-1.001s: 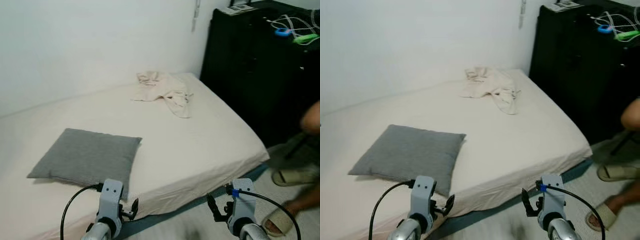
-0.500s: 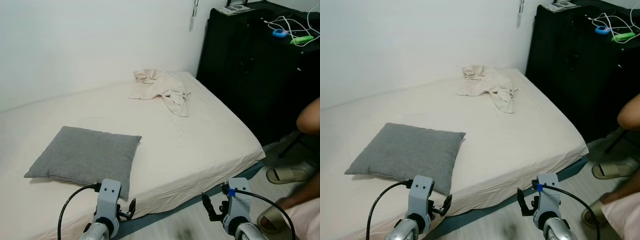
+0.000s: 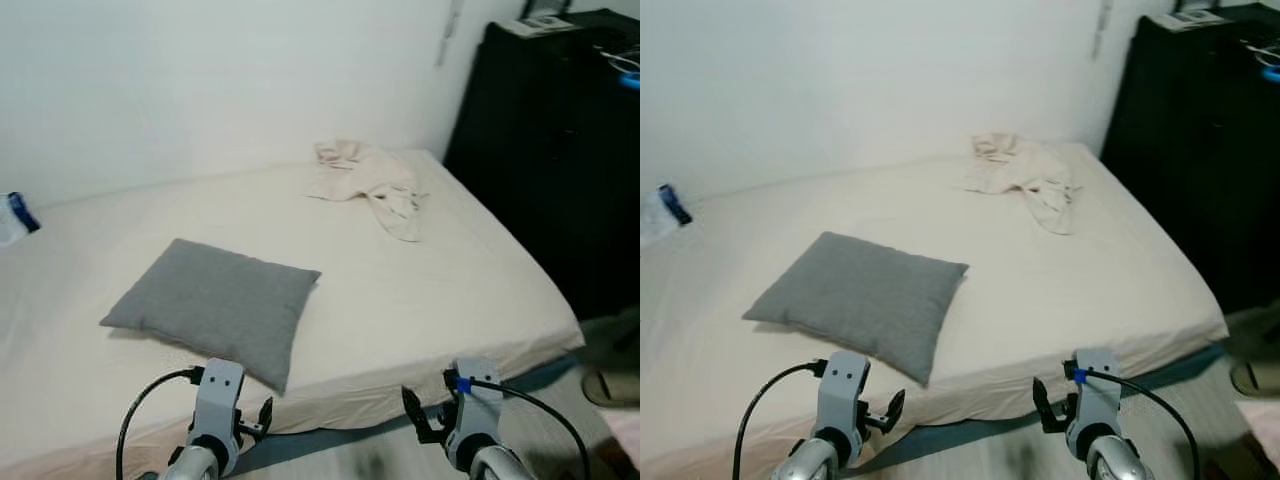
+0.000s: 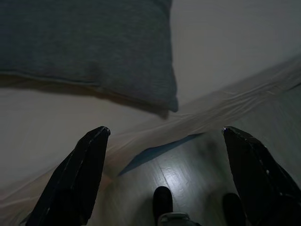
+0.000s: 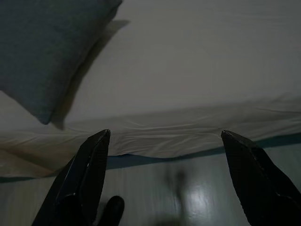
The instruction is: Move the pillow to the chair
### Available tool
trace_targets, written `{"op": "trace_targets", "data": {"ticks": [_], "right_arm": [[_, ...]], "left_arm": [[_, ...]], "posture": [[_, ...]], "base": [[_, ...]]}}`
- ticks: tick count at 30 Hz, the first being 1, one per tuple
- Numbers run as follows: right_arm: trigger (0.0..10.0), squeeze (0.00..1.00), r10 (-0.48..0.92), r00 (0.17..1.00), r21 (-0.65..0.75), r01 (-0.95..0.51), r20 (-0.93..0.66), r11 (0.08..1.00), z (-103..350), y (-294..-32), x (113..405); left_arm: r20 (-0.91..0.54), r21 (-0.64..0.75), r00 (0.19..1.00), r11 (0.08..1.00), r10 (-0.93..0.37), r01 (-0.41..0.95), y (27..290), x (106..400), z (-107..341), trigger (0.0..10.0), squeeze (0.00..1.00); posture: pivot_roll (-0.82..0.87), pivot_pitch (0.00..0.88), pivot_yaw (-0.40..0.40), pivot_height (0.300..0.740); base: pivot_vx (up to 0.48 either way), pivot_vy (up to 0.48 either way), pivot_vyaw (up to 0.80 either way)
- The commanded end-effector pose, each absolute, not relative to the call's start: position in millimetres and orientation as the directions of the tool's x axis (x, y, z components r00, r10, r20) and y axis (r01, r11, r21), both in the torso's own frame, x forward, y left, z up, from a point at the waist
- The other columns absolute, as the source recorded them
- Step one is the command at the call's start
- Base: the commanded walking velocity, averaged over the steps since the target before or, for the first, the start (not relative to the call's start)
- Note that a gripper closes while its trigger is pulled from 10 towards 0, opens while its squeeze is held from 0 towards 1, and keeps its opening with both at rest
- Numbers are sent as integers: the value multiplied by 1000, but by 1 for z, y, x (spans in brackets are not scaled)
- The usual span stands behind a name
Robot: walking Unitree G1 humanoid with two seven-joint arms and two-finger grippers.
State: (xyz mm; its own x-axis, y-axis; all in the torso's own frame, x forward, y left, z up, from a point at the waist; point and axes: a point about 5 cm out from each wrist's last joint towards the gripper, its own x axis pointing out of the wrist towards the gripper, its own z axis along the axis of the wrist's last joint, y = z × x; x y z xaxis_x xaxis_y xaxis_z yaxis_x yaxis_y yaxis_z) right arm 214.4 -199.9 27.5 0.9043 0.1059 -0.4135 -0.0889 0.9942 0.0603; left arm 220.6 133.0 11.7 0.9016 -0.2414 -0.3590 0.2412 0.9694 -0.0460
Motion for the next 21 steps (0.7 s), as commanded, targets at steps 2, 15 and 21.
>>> {"op": "trace_targets", "data": {"ticks": [2,15,21], "right_arm": [[10000,0,114,889,80,-87,-443,993,21,-198,211],[10000,0,72,889,77,-42,-452,996,21,-203,211],[10000,0,84,889,65,-61,-449,996,22,-203,211]], "left_arm": [[-386,-33,890,968,-242,249,135,217,6,10000,0],[-372,-54,891,965,-259,258,133,220,8,10000,0],[-369,-56,892,965,-260,258,133,220,8,10000,0]], "posture": [[-81,96,36,740],[-90,106,43,740],[-89,109,41,740]], "base": [[0,0,781],[0,0,121],[0,0,0]]}}
